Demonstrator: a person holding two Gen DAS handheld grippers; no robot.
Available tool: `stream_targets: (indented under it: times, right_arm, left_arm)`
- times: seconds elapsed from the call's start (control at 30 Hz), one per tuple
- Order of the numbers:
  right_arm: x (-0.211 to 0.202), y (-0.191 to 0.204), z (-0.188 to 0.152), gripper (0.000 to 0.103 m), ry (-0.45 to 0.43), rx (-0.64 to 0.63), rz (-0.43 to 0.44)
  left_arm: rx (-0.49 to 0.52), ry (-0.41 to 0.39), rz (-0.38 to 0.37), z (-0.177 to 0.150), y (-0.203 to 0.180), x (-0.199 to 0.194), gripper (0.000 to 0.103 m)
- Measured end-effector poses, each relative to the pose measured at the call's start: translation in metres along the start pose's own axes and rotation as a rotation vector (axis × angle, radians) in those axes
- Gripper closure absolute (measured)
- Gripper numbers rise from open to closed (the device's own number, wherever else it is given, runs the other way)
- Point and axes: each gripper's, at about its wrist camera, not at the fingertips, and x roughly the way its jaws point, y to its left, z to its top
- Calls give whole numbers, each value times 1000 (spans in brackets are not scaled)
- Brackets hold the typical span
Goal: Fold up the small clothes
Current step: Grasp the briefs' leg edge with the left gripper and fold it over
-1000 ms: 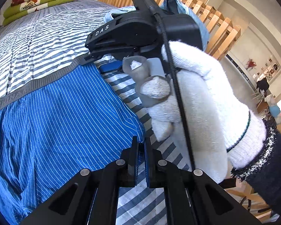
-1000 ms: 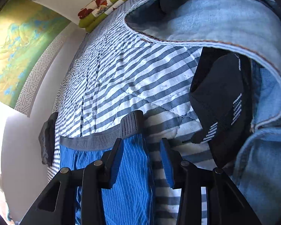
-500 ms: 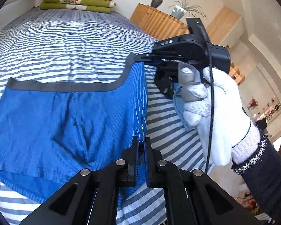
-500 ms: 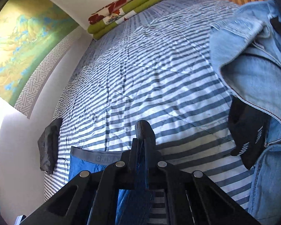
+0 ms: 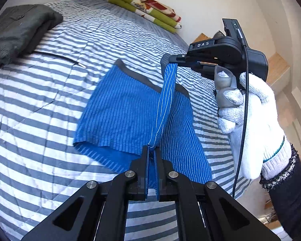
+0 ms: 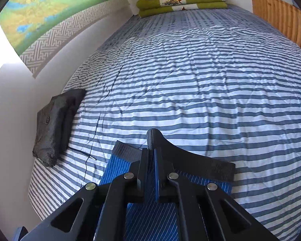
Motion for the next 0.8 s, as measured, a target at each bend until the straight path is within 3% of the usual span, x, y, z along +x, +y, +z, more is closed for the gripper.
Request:
stream_targets:
  times: [0.2,0.43,0.63,0.7,0.77,0.8]
  right_arm:
    - [50,48,-3,99,58,-57,-31]
    - [83,70,-2,99,76,-97,-114]
    - [97,74,0,95,134,-96,-47]
    - [97,78,-1,95,129,-116,-62]
    - [96,80,-2,95,123,-132,-64]
    - [96,80,-2,95,127,-130,-54]
  left_arm:
    - [-103,-1,0,0,58,2,100]
    - [-166,31,4,-6,85,10,103]
    - [-162,0,0,-6,90,-1,103]
    - [-128,-29,13,-1,83,-7,94]
    - [-112,-48,35,8,77,-6,66]
    - [-104,-53,47,12,75,-5,62]
